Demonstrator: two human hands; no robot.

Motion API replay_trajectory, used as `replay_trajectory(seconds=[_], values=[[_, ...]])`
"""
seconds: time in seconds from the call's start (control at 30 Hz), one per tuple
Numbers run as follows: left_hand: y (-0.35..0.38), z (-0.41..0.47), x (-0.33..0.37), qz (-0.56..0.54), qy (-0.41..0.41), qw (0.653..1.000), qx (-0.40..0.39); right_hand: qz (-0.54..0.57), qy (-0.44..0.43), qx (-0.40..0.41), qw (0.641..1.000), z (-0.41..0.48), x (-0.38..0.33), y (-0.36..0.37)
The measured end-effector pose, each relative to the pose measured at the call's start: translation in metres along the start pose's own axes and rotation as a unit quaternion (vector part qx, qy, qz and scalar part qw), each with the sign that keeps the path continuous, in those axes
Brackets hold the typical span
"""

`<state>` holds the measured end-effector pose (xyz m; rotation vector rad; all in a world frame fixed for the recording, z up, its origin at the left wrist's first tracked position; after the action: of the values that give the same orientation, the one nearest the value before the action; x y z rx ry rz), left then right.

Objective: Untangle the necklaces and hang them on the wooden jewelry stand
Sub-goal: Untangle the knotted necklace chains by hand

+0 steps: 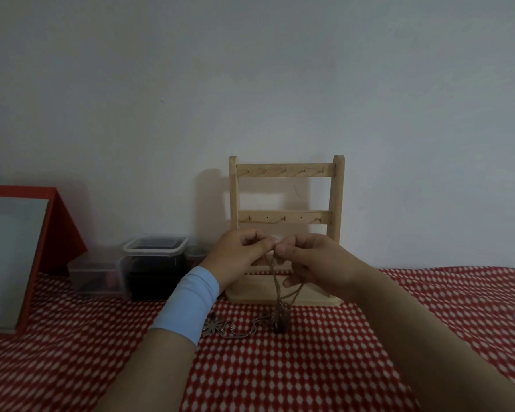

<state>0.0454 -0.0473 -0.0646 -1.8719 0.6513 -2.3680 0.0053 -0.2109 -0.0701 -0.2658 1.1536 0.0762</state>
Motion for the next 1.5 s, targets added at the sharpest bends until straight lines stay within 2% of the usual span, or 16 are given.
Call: replay_trajectory(seconds=[0.1,0.23,0.37,0.53,0.67,0.83,1.0,1.1,1.2,1.33,1.5], values=[[-0.003,0.002,-0.001,0.044,0.01,0.998,0.04,0.016,0.002,0.028,0.999,0.001,0.002,-0.002],[-0.002,-0.001,0.002,0.023,-0.046,0.998,-0.026,0.07,0.01,0.091,0.993,0.005,0.009,-0.005],[0.002,-0.004,0.004,0.039,-0.05,0.996,-0.066,0.083,-0.002,0.077,0.994,0.005,0.008,-0.004],[-0.004,0.0,0.002,0.061,-0.024,0.998,0.0,0.098,-0.016,0.061,0.993,0.005,0.005,-0.003],[-0.003,-0.003,0.002,0.057,-0.02,0.997,-0.051,0.107,-0.016,0.057,0.993,0.005,0.004,-0.001],[-0.001,-0.001,0.001,0.057,-0.004,0.997,-0.048,0.127,-0.019,0.066,0.99,0.006,0.005,-0.002],[-0.002,0.0,0.003,0.09,-0.024,0.994,-0.06,0.072,-0.029,0.045,0.996,0.003,0.001,0.002],[-0.007,0.001,0.003,0.211,0.002,0.977,-0.033,0.039,-0.012,0.011,0.999,0.001,0.002,0.003],[-0.011,0.001,0.005,0.256,0.021,0.966,-0.008,0.0,0.015,-0.01,1.0,-0.001,0.004,0.008],[-0.012,0.002,0.006,0.271,0.018,0.962,0.006,-0.062,0.01,0.023,0.998,0.003,0.012,0.009],[-0.018,0.002,0.004,0.315,-0.007,0.948,-0.042,-0.152,-0.023,0.045,0.987,0.005,0.012,-0.001]])
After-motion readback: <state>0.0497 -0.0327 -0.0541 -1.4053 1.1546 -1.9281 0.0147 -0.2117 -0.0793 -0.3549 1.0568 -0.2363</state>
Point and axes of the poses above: each hand's wrist, its own z-axis towards the middle knuckle, its own y-axis out of the palm, x = y × z, the point moved 3 cm from there along z, towards the middle knuckle, and after that the axes turned 13 degrees about -y, right-handed, at the moved point
